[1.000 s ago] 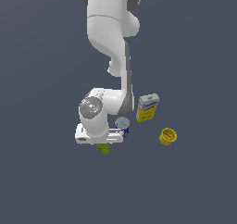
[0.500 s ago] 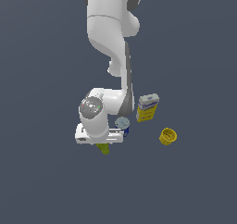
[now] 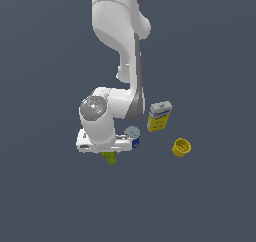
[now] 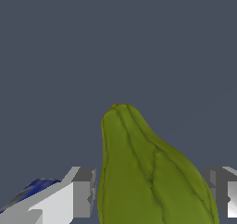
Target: Pick up a designated object from a clutter of objects.
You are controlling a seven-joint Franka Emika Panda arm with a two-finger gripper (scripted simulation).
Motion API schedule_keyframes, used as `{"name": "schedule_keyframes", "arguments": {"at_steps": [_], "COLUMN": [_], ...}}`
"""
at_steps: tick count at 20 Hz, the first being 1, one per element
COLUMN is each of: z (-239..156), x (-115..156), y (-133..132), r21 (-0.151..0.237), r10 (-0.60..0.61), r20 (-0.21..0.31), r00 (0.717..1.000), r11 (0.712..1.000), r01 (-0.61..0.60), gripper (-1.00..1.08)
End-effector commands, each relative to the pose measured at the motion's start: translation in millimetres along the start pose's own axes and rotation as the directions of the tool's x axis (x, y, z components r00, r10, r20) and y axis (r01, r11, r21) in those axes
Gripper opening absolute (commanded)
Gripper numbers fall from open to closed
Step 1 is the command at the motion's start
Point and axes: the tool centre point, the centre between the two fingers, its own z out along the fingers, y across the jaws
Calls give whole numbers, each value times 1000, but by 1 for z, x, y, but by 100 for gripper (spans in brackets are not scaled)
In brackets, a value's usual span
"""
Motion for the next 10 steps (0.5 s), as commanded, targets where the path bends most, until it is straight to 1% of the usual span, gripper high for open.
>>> {"name": "schedule_keyframes", "arguments": {"at_steps": [1, 10], "z": [-21, -117], "x": [2, 9], "y": [3, 16], "r21": [-1, -1], "r10": [0, 0], "r20": [-3, -3], "r00": [1000, 1000], "r11": [1000, 1000], "r01": [0, 0], "gripper": [-100, -100]}}
